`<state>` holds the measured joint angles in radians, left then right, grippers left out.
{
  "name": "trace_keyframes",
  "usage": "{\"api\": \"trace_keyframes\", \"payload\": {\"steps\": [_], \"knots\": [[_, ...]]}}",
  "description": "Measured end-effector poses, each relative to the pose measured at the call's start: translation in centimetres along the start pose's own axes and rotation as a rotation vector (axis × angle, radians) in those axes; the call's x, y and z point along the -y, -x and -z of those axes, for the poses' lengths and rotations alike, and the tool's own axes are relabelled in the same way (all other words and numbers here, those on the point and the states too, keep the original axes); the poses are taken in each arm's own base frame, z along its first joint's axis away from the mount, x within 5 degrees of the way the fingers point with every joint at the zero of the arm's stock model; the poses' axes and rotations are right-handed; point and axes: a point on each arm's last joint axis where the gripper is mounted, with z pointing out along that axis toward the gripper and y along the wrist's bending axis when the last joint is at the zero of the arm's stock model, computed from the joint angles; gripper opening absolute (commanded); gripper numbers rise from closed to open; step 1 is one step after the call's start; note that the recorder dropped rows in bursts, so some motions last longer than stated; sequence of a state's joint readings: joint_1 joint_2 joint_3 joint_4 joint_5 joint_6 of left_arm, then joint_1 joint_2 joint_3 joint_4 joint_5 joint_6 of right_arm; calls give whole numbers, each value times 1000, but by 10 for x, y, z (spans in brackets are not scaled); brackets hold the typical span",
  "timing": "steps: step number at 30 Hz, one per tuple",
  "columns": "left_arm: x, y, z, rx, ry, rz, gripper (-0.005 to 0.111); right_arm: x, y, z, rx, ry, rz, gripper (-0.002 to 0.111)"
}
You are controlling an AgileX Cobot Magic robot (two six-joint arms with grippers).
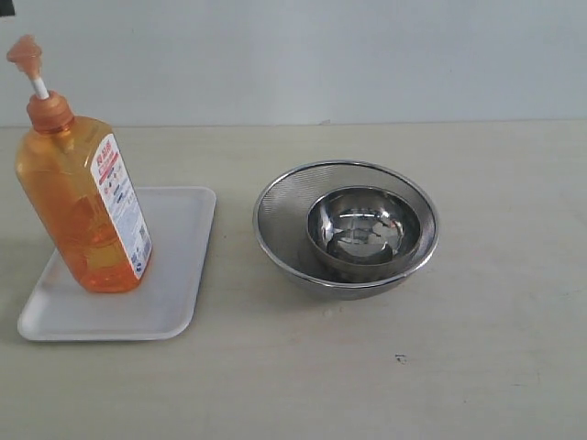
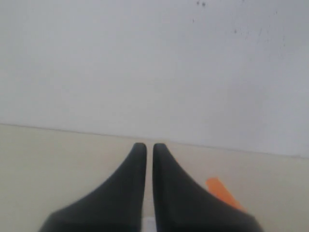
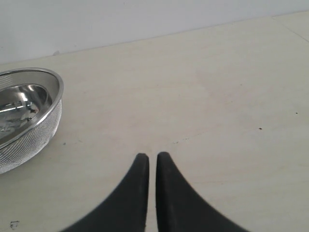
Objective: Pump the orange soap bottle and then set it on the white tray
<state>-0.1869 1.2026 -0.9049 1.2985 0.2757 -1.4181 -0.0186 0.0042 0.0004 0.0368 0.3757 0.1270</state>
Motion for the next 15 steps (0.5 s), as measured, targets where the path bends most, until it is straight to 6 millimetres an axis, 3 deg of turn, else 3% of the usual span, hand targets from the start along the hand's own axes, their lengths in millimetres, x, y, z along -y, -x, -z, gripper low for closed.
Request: {"api": "trace_keyframes", "payload": {"steps": [6,10,15], "knots": [[-10,10,49,108,-41,67,5,0,0,0,2,0,0,1],[-17,-3,83,150,-94,123,5,0,0,0,2,0,0,1],[-16,-28,127,241,-292,168,5,0,0,0,2,0,0,1]]}}
